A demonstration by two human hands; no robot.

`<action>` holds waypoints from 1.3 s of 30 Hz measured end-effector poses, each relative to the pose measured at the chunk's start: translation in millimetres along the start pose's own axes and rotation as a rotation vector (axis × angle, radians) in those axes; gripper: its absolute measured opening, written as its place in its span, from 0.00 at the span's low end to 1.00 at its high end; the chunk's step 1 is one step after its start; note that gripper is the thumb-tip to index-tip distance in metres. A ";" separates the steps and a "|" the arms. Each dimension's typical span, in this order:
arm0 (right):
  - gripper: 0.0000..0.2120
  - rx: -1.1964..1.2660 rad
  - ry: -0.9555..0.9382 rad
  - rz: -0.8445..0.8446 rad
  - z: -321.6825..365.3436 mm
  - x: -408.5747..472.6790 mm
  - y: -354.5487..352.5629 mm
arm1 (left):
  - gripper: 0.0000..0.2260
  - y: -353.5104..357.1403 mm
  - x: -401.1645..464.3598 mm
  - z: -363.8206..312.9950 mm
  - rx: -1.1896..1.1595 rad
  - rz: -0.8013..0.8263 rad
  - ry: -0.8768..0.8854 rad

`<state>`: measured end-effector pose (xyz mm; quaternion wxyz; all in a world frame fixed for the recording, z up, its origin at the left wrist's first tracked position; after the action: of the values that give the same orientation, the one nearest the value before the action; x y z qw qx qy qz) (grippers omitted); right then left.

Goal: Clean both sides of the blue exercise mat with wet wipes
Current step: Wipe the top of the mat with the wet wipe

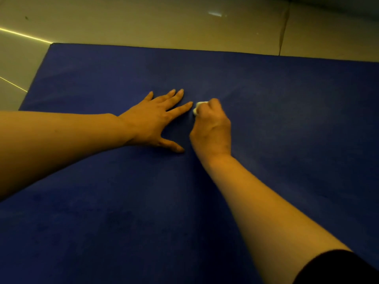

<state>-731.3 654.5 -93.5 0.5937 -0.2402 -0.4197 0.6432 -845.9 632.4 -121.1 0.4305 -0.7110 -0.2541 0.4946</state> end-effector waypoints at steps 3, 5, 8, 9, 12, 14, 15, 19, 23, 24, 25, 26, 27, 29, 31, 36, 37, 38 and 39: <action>0.04 -0.001 -0.114 0.095 -5.6 14.9 1.3 | 0.44 -7.2 -0.8 4.7 0.020 -0.043 0.007; 0.06 -0.055 -0.027 0.071 -35.5 37.8 -10.3 | 0.41 -10.7 1.1 10.4 -0.008 -0.062 0.014; 0.07 -0.055 0.194 -0.029 -74.8 65.6 -32.8 | 0.34 -18.1 5.1 12.5 -0.036 -0.177 0.044; 0.07 -0.078 0.256 -0.052 -77.9 65.1 -33.4 | 0.32 -21.3 7.1 12.4 -0.028 -0.232 0.053; 0.07 -0.100 0.252 -0.079 -39.0 46.9 -14.4 | 0.31 -30.0 12.2 14.4 0.019 -0.332 0.063; 0.07 -0.031 0.086 -0.008 0.8 31.3 9.1 | 0.34 -31.0 14.0 18.7 0.046 -0.357 0.075; 0.07 -0.007 0.012 0.040 12.3 26.5 17.0 | 0.37 -31.3 14.3 20.8 0.036 -0.365 0.074; 0.04 -0.066 -0.128 0.075 -2.3 46.4 8.2 | 0.45 -20.2 21.2 34.5 -0.107 -0.248 -0.022; 0.08 -0.110 0.233 -0.042 -62.4 86.6 -19.6 | 0.48 -20.4 24.0 38.7 -0.133 -0.140 -0.053; 0.09 -0.110 0.308 -0.073 -65.5 88.7 -21.2 | 0.48 -23.1 23.4 39.3 -0.142 -0.142 -0.059; 0.09 -0.107 0.338 -0.081 -59.3 88.3 -18.2 | 0.48 -25.3 23.0 39.4 -0.140 -0.153 -0.066; 0.09 -0.095 0.316 -0.070 -45.7 88.1 -12.2 | 0.46 -28.9 23.4 39.7 -0.125 -0.170 -0.074; 0.09 -0.080 0.251 -0.032 -27.7 84.7 -0.5 | 0.44 -31.6 23.7 39.8 -0.104 -0.191 -0.081; 0.08 -0.052 0.053 0.092 9.1 76.8 24.6 | 0.35 -41.2 24.8 43.4 -0.078 -0.259 -0.081; 0.06 -0.041 -0.081 0.165 21.7 76.8 33.9 | 0.30 -50.2 22.1 47.4 -0.049 -0.347 -0.035; 0.07 -0.114 0.092 0.041 -41.0 115.9 -3.9 | 0.42 -40.4 18.3 69.1 -0.108 -0.315 -0.114; 0.07 -0.100 0.174 -0.003 -52.0 118.3 -11.2 | 0.43 -35.5 20.7 71.3 -0.125 -0.266 -0.140; 0.07 -0.106 0.225 -0.035 -53.8 117.0 -12.3 | 0.43 -32.3 23.3 72.7 -0.136 -0.230 -0.152; 0.08 -0.109 0.237 -0.037 -45.5 111.2 -9.5 | 0.42 -31.4 25.6 73.0 -0.146 -0.214 -0.154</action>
<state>-709.2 772.9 -88.7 0.6370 -0.3387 -0.3855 0.5753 -901.5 694.6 -116.6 0.4073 -0.6692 -0.3959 0.4792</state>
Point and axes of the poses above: each hand's wrist, its own x-axis towards the middle knuckle, its own y-axis out of the palm, z = x × y, the point moved 8 cm from there along x, towards the middle knuckle, and after that the axes turned 6 degrees about y, right-handed, at the moved point
